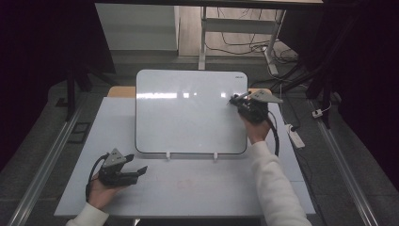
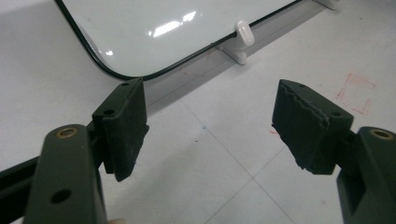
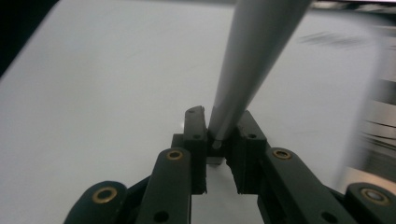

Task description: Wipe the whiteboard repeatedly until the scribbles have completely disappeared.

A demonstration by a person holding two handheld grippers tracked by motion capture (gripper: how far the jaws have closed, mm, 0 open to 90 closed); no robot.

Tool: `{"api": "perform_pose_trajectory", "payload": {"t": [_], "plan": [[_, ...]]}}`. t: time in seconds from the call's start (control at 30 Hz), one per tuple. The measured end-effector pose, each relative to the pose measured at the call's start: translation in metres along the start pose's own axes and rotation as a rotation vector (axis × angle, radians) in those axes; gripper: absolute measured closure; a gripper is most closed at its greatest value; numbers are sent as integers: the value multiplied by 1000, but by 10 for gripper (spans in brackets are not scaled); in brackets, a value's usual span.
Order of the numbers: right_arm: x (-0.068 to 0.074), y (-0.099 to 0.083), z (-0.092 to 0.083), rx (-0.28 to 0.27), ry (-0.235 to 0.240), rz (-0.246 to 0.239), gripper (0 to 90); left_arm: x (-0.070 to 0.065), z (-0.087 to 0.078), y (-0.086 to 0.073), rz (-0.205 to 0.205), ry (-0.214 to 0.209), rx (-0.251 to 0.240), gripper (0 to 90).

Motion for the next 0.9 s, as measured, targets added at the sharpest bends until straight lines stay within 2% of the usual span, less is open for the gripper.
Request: {"api": "perform_pose_trajectory", "payload": {"t": [0.03,0.07,0.1,0.13,0.23,0.27,0.3,0.33,0.43,0.47,0.5,0.53,0.57,0.6,0.63,0.67,0.77,0.8,0.83,0.87,0.9], "plan": [[16,-6,5,27,37,-47,778,0,0,0,0,-1,1,272],[25,-9,7,41,34,-110,778,0,1,0,1,-1,2,272],[25,-9,7,42,24,-126,778,0,1,0,2,-1,3,272],[19,-6,7,28,37,-77,778,-1,0,0,4,-1,1,272],[-18,6,-3,-39,-66,20,778,-2,-2,0,6,-1,-8,272],[-24,9,-5,-52,-67,53,778,-2,-2,1,4,-1,-9,272],[-24,9,-5,-51,-64,54,779,-1,-2,1,2,0,-8,273],[-19,8,-4,-35,-67,27,778,0,-1,0,2,-1,-5,272],[9,-5,2,30,24,-41,778,0,-1,0,1,-2,-3,272],[13,-7,1,44,32,-70,778,0,-1,0,2,-3,-4,272],[12,-8,0,53,35,-85,778,-1,-1,0,2,-2,-4,272],[6,-5,-3,45,17,-71,778,-1,-1,0,3,-2,-4,273],[-4,-2,-6,25,-26,-47,778,-2,-2,0,4,-2,-6,272],[-11,-2,-9,14,-35,-9,778,-2,-2,1,4,-2,-8,272],[-11,-3,-10,3,-30,16,778,-2,-2,1,5,-1,-9,272],[-5,-5,-9,27,-30,-14,778,-2,-2,1,4,0,-9,272],[24,-19,-5,98,46,-131,778,-1,-1,0,1,-1,-4,272],[25,-21,-6,105,43,-157,778,-1,-1,0,3,-1,-2,272],[22,-20,-7,101,50,-134,778,-2,-1,0,5,-1,-1,272],[15,-18,-9,80,34,-93,778,-2,-1,1,8,-1,-4,272],[6,-15,-12,59,-1,-66,778,-3,-2,1,8,0,-7,272]]}}
Point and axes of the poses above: each handheld gripper's, and its own axes: z roughly forward along the jaws, y roughly out of its top, x roughly to its left, the point moved 7 cm from there along z, roughly forward along the jaws, and after that the axes turned 3 degrees about y, right-handed, at the moved point
